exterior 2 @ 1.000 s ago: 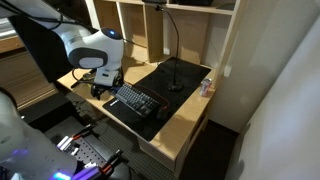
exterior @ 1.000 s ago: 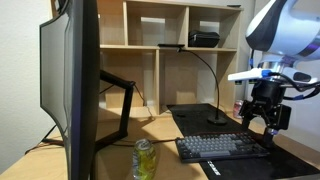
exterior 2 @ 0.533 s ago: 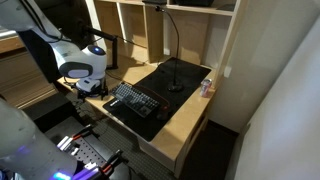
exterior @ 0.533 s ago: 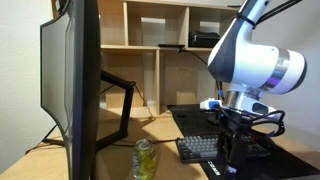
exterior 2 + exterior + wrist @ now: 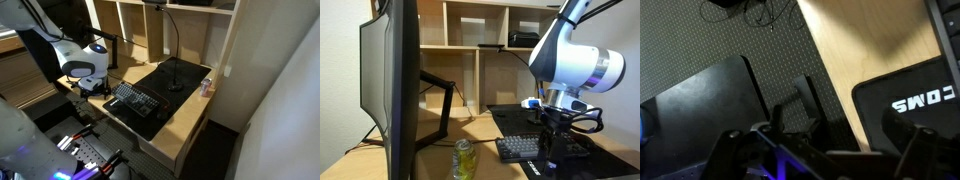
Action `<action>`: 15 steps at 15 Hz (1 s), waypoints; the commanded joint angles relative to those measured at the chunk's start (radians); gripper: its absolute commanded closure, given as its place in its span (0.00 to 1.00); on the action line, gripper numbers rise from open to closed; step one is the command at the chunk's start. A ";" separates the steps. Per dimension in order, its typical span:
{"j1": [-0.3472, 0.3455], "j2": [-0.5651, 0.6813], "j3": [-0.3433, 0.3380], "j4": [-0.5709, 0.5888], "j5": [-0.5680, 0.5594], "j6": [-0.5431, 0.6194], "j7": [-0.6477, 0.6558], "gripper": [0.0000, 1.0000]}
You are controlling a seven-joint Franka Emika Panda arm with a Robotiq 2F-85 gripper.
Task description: Press the space key on the keyboard
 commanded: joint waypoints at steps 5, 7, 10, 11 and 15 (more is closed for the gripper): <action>0.043 0.011 0.027 0.017 0.343 0.267 0.058 0.00; 0.056 0.021 0.037 0.031 0.453 0.310 0.077 0.00; 0.050 0.002 0.028 0.019 0.427 0.281 0.068 0.00; 0.050 0.002 0.028 0.019 0.425 0.280 0.068 0.00; 0.050 0.002 0.027 0.019 0.425 0.280 0.068 0.00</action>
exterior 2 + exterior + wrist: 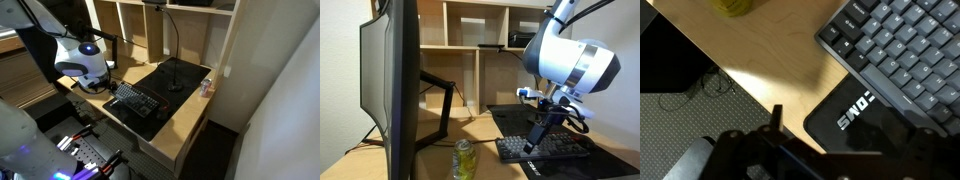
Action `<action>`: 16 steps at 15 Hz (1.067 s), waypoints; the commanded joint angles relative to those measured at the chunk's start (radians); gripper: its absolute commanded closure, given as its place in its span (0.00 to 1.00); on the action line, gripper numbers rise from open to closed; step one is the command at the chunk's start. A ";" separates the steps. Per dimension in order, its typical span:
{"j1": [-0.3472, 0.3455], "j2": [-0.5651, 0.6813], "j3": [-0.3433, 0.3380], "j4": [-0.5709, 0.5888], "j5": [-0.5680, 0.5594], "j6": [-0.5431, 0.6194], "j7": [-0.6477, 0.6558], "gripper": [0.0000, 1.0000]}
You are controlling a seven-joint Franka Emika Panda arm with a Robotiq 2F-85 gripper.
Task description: Press the space key on the keyboard
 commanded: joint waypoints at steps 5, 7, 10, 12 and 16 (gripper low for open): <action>-0.001 -0.001 -0.001 0.000 -0.006 -0.002 0.005 0.00; -0.001 -0.001 -0.001 0.000 -0.006 -0.002 0.005 0.00; -0.001 -0.001 -0.001 0.000 -0.006 -0.002 0.005 0.00; -0.012 0.095 -0.013 0.046 0.053 0.047 -0.008 0.00; -0.050 0.097 -0.063 0.121 0.254 -0.028 -0.128 0.00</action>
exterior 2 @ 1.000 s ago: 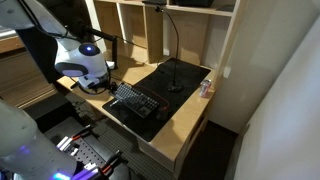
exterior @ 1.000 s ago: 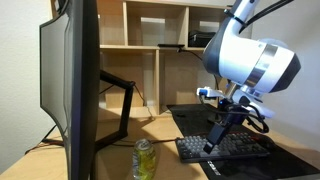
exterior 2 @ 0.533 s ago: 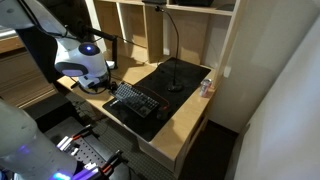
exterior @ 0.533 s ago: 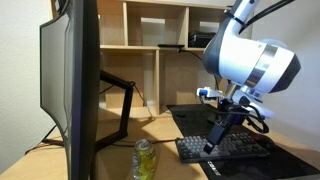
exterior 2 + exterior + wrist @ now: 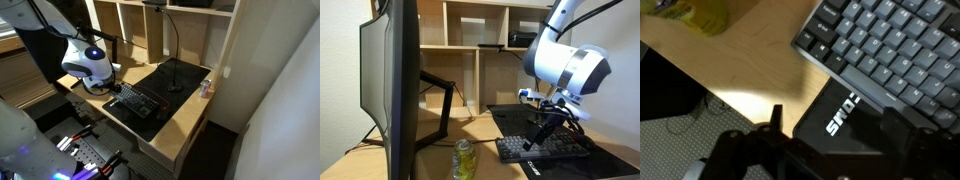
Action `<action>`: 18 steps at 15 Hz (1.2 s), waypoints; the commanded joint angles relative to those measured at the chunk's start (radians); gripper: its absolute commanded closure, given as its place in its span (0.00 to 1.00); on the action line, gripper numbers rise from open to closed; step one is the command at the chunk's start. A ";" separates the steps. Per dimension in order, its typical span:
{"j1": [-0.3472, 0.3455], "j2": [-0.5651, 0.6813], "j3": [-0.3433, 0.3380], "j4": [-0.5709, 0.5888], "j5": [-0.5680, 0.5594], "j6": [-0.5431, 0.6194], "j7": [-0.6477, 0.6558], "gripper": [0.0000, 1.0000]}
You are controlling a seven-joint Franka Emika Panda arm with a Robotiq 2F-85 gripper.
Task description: Press the space key on the keyboard
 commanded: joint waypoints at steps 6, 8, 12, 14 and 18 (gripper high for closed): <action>-0.034 0.038 -0.049 0.076 0.133 -0.068 -0.076 0.00; -0.032 0.096 -0.050 0.093 0.114 -0.070 -0.052 0.00; -0.034 0.140 -0.050 0.139 0.221 -0.061 -0.116 0.00; -0.032 0.150 -0.047 0.146 0.280 -0.062 -0.147 0.00; -0.021 0.186 -0.049 0.147 0.285 -0.060 -0.106 0.00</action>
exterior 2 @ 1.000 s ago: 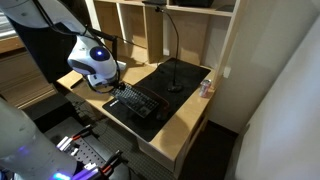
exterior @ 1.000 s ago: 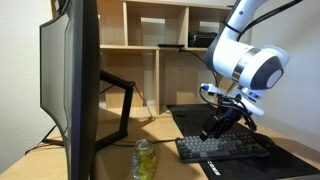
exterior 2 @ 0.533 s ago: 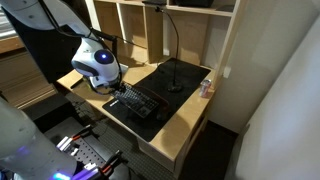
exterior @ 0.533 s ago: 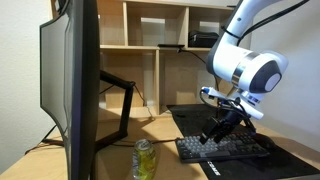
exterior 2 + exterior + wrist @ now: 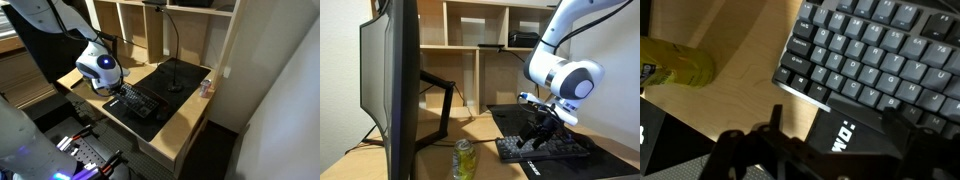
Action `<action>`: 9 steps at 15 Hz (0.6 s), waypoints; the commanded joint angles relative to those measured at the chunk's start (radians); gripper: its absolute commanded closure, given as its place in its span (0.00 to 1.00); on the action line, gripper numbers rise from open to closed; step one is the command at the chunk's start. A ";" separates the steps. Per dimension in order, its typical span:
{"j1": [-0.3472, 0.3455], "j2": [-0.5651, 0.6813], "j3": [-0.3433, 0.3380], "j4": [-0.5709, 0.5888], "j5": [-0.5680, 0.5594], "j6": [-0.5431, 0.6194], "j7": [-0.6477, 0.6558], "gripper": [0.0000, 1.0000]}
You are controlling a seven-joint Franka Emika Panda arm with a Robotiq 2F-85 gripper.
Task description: Press the space key on the keyboard
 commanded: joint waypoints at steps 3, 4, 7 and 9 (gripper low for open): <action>0.013 0.036 0.003 0.008 0.026 0.010 0.021 0.00; 0.008 0.041 0.006 0.014 0.037 0.000 0.003 0.00; 0.011 0.041 0.006 0.019 0.068 0.016 -0.001 0.00; 0.015 0.042 0.003 0.013 0.051 0.009 0.026 0.00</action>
